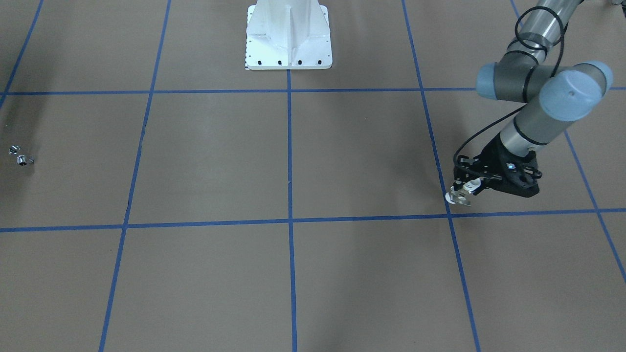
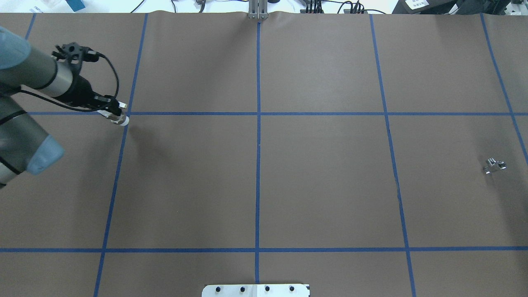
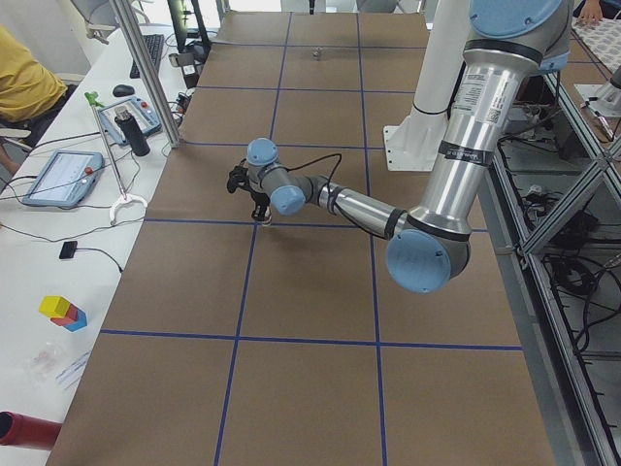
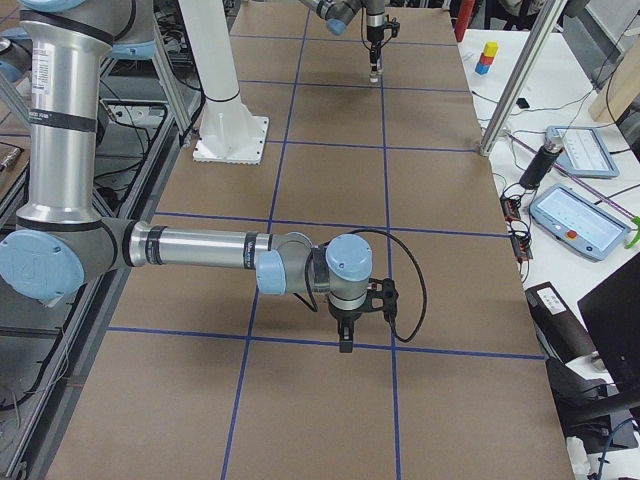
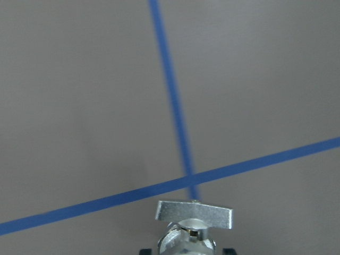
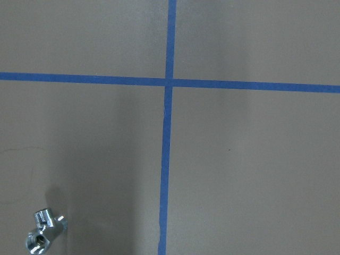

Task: Assemble PPR valve and pipe with both arms
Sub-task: 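Lift the valve with the left gripper and carry it toward table center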

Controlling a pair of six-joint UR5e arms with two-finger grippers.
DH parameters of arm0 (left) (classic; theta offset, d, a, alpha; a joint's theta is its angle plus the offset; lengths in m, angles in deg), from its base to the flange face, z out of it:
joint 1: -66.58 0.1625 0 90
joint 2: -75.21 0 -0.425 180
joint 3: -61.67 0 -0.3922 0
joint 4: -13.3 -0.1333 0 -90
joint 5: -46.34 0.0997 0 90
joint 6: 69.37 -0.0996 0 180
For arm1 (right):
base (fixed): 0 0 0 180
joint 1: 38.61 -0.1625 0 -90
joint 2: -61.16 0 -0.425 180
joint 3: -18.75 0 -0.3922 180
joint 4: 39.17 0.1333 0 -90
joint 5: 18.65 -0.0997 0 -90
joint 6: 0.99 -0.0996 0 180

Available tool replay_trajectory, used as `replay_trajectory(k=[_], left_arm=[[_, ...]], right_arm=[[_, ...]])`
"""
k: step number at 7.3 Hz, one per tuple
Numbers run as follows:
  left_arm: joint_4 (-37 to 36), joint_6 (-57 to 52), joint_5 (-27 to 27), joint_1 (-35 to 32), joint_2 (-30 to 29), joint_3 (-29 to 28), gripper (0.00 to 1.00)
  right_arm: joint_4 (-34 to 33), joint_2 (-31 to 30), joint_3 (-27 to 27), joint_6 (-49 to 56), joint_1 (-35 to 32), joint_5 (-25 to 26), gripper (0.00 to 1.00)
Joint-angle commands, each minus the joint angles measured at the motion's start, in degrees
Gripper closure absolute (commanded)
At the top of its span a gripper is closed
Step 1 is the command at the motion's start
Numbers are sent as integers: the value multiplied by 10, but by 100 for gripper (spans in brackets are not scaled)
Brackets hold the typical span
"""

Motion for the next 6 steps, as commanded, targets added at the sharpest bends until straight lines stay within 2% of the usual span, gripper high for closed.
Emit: replay_trajectory(k=[1, 4, 5, 6], left_arm=[[-116, 103, 56, 81, -116, -1, 100], [-248, 207, 99, 151, -248, -16, 100], [-251, 230, 104, 160, -293, -59, 100], [-247, 249, 130, 180, -349, -127, 100]], right_arm=[[0, 0, 0, 0, 0, -1, 0], [0, 2, 0, 0, 0, -1, 0], [0, 2, 0, 0, 0, -1, 0], [0, 2, 0, 0, 0, -1, 0]])
